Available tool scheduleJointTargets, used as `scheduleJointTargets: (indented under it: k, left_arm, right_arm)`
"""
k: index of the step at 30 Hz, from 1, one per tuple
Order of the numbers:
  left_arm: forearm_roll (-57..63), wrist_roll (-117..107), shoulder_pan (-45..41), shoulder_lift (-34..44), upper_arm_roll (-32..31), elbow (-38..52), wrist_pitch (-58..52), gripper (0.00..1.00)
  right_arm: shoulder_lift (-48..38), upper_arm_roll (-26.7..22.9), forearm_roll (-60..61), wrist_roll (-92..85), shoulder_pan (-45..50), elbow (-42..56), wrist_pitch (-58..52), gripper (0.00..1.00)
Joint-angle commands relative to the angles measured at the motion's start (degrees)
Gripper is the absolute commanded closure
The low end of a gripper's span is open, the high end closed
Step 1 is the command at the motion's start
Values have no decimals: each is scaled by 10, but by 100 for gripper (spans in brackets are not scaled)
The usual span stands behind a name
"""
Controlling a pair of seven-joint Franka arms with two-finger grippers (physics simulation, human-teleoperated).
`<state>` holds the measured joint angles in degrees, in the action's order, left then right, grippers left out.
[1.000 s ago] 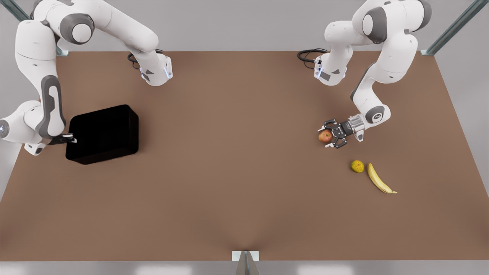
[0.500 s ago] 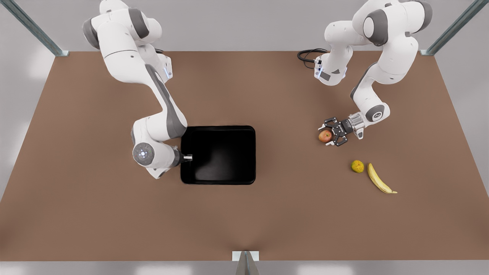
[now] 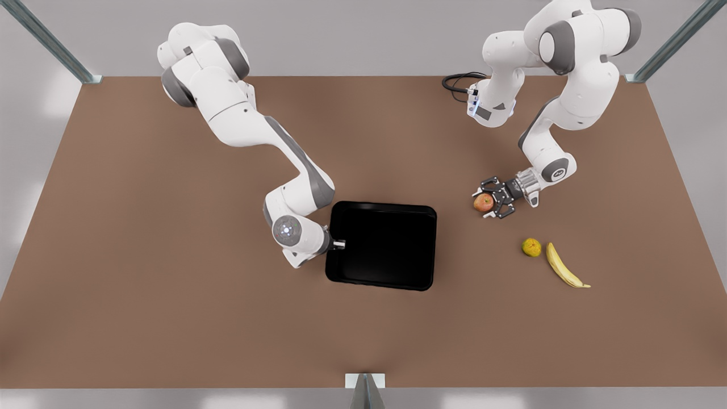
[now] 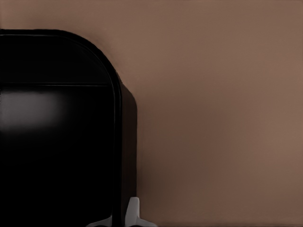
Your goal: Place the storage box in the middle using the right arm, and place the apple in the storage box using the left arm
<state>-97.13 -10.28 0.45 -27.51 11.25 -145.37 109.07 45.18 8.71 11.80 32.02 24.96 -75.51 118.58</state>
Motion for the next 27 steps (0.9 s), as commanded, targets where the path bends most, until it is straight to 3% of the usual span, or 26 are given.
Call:
scheduleJointTargets:
  k: [1,2,7,10,14,16,17,18,19,20,21,22,23,27]
  left_arm:
    - [-3,0,1,0,0,0,-1,45]
    - [-3,-1,1,0,0,0,-1,53]
    - [-3,-1,1,2,1,0,-7,79]
    - [4,-12,1,34,3,-2,-11,79]
    - [105,-34,1,91,13,13,0,79]
    - [193,-38,1,94,21,63,1,79]
    - [239,-41,1,93,21,90,2,79]
    - [277,-41,1,93,21,111,2,79]
    - [309,-54,1,93,21,136,1,79]
    - [339,-69,1,95,20,162,-1,79]
    - [360,-90,0,95,16,184,-1,79]
    - [377,-97,-1,93,5,198,-1,79]
    - [413,-108,-3,91,-15,224,0,79]
    - [530,-199,-6,71,-85,322,-2,79]
  right_arm:
    - [0,0,0,1,-1,0,0,48]
    - [-1,0,-1,-1,-1,0,-2,0]
    - [-3,-2,3,2,-3,2,-7,0]
    - [-8,1,6,-3,-17,5,-25,0]
    - [-72,4,118,-49,-61,33,-172,0]
    - [-113,3,148,-108,-112,31,-247,0]
    - [-158,-3,28,-222,-128,33,-308,0]
    - [-208,-3,-167,-335,-128,36,-374,0]
    - [-273,-9,-284,-360,-141,35,-438,0]
    - [-336,-30,-279,-373,-174,28,-461,0]
    - [-392,-33,-206,-391,-249,-41,-448,0]
    - [-550,-33,-195,-383,-276,-276,-259,0]
    - [-601,-33,-195,-359,-275,-352,-180,0]
    - [-572,-28,-151,-358,-270,-329,-223,0]
